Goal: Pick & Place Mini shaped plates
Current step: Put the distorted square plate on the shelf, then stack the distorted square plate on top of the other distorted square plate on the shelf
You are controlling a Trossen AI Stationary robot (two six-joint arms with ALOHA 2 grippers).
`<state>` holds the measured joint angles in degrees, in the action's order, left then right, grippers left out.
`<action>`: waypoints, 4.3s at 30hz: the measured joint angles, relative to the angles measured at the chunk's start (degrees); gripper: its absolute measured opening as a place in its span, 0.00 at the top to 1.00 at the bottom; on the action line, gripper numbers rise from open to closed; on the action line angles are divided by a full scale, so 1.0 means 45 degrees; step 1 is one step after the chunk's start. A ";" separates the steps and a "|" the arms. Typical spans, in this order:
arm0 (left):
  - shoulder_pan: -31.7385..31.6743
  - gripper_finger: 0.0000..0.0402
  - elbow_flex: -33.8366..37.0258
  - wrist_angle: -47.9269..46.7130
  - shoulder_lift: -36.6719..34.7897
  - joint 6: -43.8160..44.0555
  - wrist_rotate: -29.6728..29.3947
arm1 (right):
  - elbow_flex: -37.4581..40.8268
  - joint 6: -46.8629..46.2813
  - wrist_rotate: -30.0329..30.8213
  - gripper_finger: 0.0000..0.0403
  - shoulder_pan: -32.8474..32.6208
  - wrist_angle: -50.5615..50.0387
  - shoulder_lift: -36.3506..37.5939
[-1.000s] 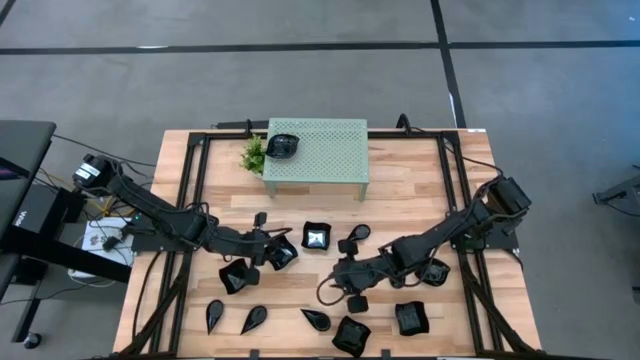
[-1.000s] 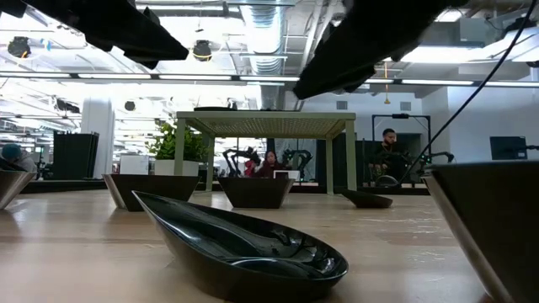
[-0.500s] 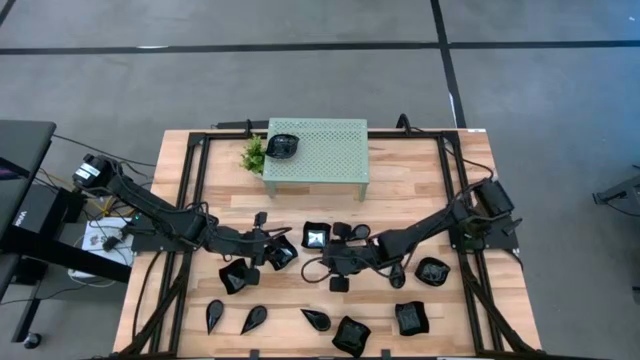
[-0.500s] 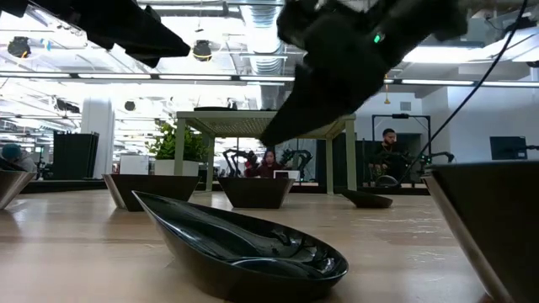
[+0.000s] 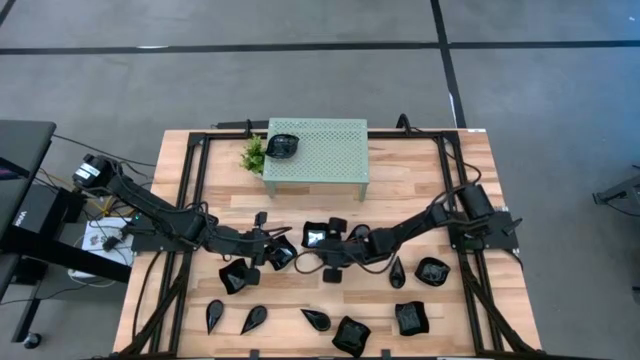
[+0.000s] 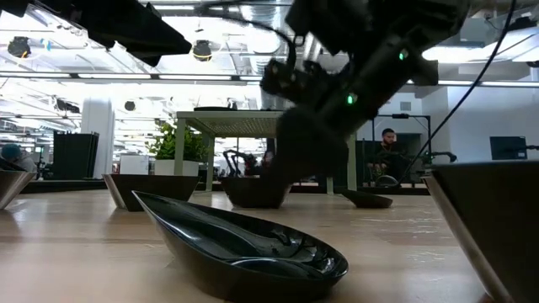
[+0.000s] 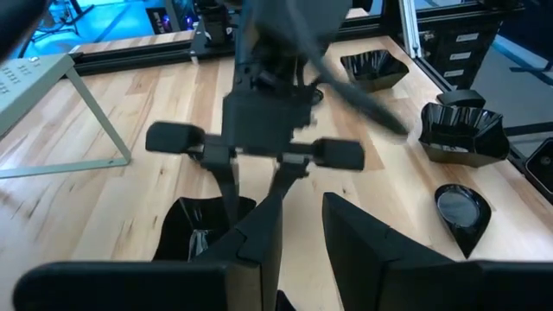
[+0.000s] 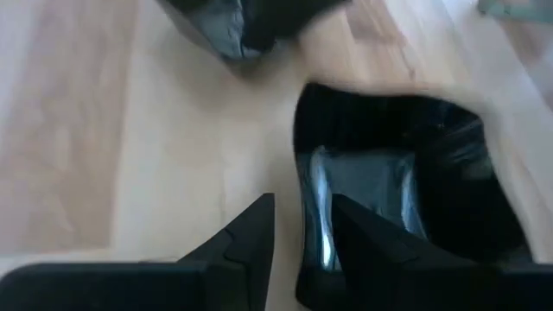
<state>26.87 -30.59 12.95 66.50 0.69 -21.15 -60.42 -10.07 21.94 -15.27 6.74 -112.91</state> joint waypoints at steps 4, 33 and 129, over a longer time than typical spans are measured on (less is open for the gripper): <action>0.0000 0.78 0.0000 0.0000 0.0000 0.0000 0.0000 | 0.0000 0.0007 -0.0036 0.81 0.0020 -0.0114 0.0009; 0.0005 0.78 0.0005 0.0416 0.0000 -0.0189 0.0005 | -0.3721 0.7760 0.3794 0.99 0.1065 -0.4254 0.4177; 0.0102 0.78 0.0010 0.1146 -0.0005 -0.0189 0.0806 | -0.3697 0.7787 -0.3876 1.00 0.5634 -0.4899 0.3149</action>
<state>27.33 -30.55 18.11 66.48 -0.16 -17.52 -77.06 24.98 4.50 10.08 -15.30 -98.74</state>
